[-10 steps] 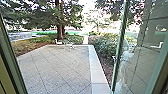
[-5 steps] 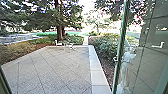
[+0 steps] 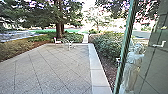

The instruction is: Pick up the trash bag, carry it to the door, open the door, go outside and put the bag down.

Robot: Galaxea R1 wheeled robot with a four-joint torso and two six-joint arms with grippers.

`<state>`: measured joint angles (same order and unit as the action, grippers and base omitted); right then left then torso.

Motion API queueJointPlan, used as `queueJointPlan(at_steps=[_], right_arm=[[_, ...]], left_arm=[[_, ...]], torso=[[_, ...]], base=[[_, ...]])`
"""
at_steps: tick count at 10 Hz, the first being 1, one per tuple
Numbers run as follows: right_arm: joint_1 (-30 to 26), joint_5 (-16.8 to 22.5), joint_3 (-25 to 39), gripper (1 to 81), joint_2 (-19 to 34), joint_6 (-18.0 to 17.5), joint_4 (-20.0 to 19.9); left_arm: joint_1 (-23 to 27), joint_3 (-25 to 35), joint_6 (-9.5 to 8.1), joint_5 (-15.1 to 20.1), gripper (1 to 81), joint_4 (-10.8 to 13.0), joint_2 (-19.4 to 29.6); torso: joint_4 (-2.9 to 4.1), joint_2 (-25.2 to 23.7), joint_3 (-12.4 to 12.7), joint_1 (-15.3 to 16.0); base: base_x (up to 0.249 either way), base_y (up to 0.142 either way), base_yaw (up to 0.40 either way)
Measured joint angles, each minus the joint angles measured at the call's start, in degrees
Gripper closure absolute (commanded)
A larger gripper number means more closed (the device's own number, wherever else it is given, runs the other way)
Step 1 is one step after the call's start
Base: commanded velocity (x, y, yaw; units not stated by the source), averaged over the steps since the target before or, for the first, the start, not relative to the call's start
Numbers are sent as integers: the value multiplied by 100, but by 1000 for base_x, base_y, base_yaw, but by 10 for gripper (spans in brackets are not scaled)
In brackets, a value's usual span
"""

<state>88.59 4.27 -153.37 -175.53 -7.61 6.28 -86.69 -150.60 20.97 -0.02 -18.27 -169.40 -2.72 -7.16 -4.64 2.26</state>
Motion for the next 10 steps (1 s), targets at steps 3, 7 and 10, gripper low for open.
queueJointPlan(at_steps=[3,7,10], right_arm=[[16,20,4,10,52,72,22],[13,20,4,10,15,52,20],[13,20,4,10,15,52,17]], left_arm=[[-20,11,0,0,811,0,-74],[-20,13,0,0,811,0,-56],[-16,13,0,-2,811,0,-59]], torso=[[0,-2,0,-2],[0,-2,0,0],[0,-2,0,0]], base=[[143,0,0],[143,0,0],[143,0,0]])
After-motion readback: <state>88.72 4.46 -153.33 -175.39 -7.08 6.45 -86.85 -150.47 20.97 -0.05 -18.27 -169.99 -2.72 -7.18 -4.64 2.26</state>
